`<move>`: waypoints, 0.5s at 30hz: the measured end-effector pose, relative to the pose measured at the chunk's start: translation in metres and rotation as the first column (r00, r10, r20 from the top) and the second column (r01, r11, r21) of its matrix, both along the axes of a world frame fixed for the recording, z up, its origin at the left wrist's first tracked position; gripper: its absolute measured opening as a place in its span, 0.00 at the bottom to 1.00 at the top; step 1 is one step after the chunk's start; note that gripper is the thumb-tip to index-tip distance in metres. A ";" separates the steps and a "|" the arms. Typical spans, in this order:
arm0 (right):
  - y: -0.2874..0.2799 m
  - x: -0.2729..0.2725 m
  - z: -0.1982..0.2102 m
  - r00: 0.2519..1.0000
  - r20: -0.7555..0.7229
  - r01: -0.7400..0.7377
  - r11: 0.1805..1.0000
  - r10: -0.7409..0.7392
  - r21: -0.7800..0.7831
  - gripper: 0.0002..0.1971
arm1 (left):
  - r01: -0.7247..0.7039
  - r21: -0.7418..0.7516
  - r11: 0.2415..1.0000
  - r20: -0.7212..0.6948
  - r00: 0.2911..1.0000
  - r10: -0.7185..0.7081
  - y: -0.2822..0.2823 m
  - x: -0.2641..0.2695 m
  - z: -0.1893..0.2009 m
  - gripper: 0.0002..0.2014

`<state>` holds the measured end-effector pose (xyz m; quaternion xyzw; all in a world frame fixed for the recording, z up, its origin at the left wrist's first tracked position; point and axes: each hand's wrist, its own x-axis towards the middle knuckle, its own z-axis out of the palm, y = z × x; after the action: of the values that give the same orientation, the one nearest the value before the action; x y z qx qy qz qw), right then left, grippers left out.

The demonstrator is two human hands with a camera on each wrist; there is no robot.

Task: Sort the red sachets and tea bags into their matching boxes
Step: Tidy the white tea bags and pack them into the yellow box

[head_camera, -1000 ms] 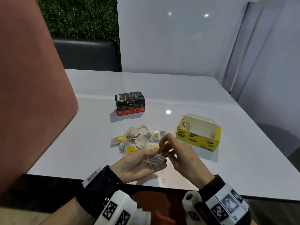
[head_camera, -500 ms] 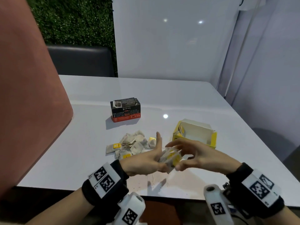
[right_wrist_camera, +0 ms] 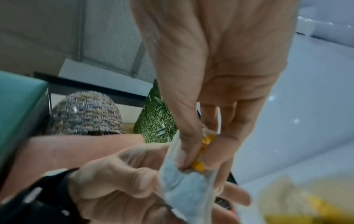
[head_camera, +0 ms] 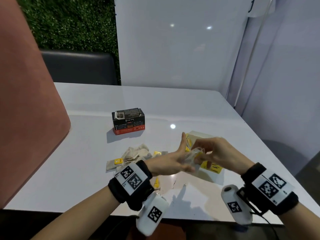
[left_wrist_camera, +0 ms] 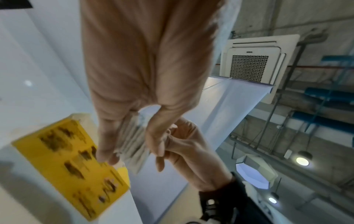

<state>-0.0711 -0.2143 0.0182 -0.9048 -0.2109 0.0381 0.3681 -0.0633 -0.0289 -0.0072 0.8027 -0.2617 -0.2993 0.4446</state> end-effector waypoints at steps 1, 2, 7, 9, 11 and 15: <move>-0.005 0.007 0.003 0.997 0.060 0.044 0.998 -0.041 -0.049 0.11 | -0.024 0.002 1.000 0.048 0.999 0.024 -0.001 0.006 0.000 0.51; -0.011 0.016 0.007 0.988 0.138 0.088 0.988 -0.070 -0.129 0.11 | -0.077 0.000 0.997 0.097 0.992 0.077 -0.003 0.012 0.000 0.50; -0.026 0.061 0.002 0.967 0.228 0.074 0.728 0.114 -0.682 0.06 | -0.377 0.025 0.926 0.203 0.909 0.364 -0.009 0.046 -0.009 0.44; -0.019 0.070 -0.010 0.975 0.132 -0.013 0.638 0.179 -0.770 0.06 | -0.379 0.121 0.918 0.181 0.917 0.355 -0.014 0.054 -0.013 0.43; -0.014 0.079 -0.021 0.977 0.065 -0.075 0.611 0.203 -0.788 0.07 | -0.374 0.176 0.910 0.168 0.923 0.347 -0.020 0.061 -0.016 0.42; -0.001 0.088 -0.039 0.985 -0.029 -0.130 0.610 0.172 -0.781 0.11 | -0.395 0.225 0.891 0.149 0.917 0.369 -0.031 0.074 -0.024 0.36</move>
<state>0.0167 -0.2156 -0.0207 -0.9542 -0.2578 0.1344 -0.0703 0.0109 -0.0600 -0.0308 0.9023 -0.0811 -0.1949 0.3759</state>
